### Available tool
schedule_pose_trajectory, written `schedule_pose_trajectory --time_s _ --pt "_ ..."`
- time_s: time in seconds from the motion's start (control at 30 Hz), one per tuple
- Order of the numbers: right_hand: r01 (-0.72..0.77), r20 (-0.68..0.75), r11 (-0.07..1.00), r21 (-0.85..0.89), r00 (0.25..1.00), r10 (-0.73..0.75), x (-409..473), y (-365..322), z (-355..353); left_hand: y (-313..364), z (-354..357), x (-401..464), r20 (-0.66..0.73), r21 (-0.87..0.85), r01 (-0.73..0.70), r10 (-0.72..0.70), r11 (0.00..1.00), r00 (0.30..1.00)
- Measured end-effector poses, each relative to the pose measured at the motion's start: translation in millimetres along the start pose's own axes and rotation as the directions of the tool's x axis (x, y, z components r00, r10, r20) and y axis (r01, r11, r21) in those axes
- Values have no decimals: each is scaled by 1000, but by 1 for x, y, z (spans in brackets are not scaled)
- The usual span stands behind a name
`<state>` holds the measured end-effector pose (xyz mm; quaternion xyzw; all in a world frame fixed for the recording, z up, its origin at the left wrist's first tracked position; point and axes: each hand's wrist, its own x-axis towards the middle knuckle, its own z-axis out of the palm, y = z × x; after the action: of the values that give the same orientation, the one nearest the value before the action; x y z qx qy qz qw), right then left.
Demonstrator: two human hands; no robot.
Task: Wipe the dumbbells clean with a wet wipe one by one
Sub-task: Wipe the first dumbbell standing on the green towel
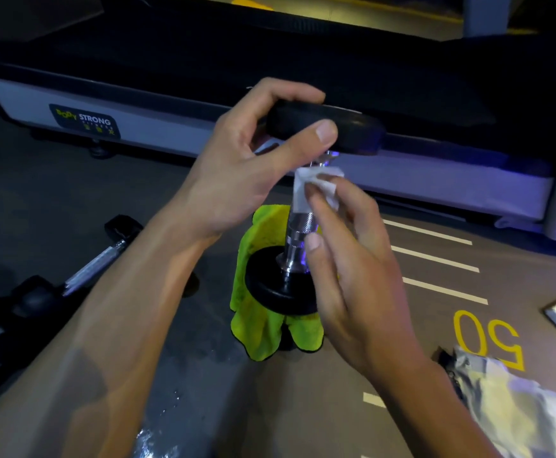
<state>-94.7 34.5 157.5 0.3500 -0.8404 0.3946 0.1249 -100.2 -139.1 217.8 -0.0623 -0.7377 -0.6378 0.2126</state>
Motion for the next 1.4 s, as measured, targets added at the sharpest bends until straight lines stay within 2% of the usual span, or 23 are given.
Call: schedule_pose_trajectory --time_s 0.2,0.33,0.53,0.63,0.87,1.07,1.27,1.4 --pt "106 65 991 -80 993 -101 -19 -2 6 -2 -2 -1 -4 -20 6 -6 1000 1000" --pt "91 -42 989 -116 994 -96 8 -2 2 -1 -2 0 3 10 18 -18 1000 1000" --pt "10 -53 999 34 999 -8 -4 2 11 -1 -6 2 -46 32 40 -39 999 998" --pt "8 -48 999 36 999 -7 -3 1 11 -3 -9 1 -56 33 51 -49 998 997" --pt "90 -172 995 -33 980 -94 13 -11 6 -1 -2 0 -9 5 8 -8 1000 1000" --pt "107 -151 986 -130 980 -126 13 -10 11 -1 -2 0 11 -40 2 -2 999 1000" --pt "6 -180 899 -437 979 -94 21 -32 24 2 1 0 25 -16 -16 16 1000 1000" --pt "15 -196 922 -387 976 -98 16 -28 24 0 0 0 26 -3 -27 27 1000 999"
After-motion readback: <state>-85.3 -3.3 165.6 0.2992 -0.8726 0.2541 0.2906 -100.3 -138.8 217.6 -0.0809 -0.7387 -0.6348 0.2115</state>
